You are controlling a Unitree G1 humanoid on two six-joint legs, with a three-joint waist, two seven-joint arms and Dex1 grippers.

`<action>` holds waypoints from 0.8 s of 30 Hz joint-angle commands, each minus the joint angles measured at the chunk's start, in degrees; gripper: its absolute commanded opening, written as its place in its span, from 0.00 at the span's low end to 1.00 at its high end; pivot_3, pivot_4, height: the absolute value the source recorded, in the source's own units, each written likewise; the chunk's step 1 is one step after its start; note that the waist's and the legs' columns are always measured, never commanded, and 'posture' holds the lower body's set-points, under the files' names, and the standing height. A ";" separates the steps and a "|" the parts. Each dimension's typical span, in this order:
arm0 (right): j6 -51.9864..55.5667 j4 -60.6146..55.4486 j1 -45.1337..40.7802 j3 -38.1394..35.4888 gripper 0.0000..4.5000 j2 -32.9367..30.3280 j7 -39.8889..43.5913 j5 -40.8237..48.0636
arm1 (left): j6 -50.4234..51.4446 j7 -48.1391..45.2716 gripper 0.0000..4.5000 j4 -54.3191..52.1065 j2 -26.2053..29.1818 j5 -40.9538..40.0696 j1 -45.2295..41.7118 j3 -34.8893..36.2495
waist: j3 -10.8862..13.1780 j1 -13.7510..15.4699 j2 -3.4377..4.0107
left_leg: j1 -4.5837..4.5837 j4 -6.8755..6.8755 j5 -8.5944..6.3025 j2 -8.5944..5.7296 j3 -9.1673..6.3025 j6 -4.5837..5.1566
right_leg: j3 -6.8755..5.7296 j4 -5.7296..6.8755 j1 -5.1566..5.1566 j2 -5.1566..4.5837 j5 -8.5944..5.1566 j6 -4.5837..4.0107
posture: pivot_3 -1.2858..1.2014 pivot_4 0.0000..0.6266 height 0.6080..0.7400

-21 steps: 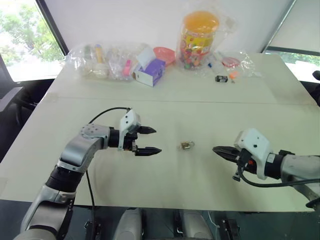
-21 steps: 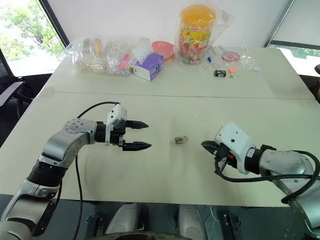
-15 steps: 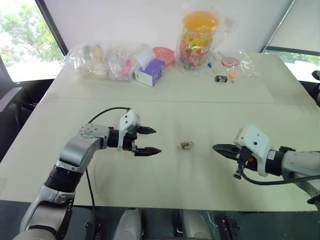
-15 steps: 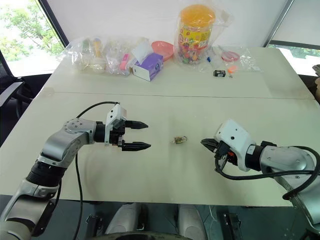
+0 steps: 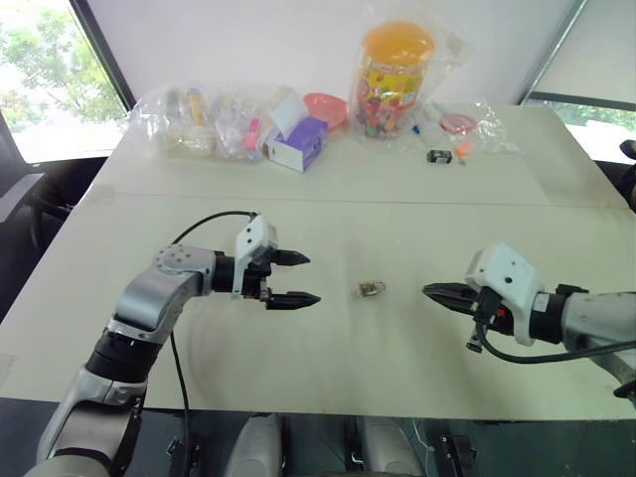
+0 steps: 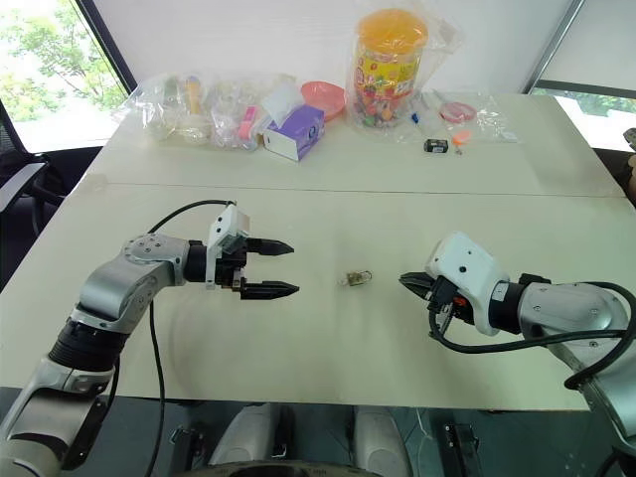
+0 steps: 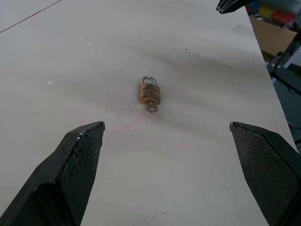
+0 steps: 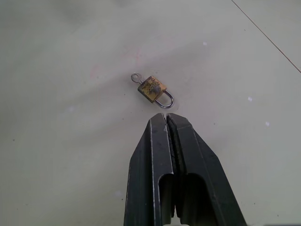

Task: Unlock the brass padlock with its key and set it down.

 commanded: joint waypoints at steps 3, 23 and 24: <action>-2.34 0.33 -1.75 1.16 0.00 -1.14 0.71 -0.64 | -0.73 -0.98 0.99 -1.42 0.95 -0.45 -0.57 0.60 | 0.00 -0.01 0.00 | 0.00 0.00 0.00 0.00 0.00 0.00 | 0.00 0.00 0.00 0.00 0.00 0.00 | 0.52 0.24 1.00; -21.77 19.75 -17.01 25.56 0.77 -0.24 12.19 -15.13 | -2.04 -1.45 1.00 -0.72 2.84 0.84 -1.16 0.50 | 0.01 -0.10 -0.01 | 0.01 0.03 0.00 0.00 0.02 0.00 | 0.00 0.02 -0.02 0.01 0.00 0.00 | 0.52 0.24 1.00; -21.83 21.28 -18.17 26.29 0.90 1.03 12.46 -15.12 | -1.93 -1.31 1.00 -0.66 2.81 0.68 -1.40 0.71 | 0.01 -0.10 0.00 | 0.01 0.03 0.00 0.00 0.02 0.00 | 0.00 0.02 -0.01 0.01 0.00 0.00 | 0.52 0.24 1.00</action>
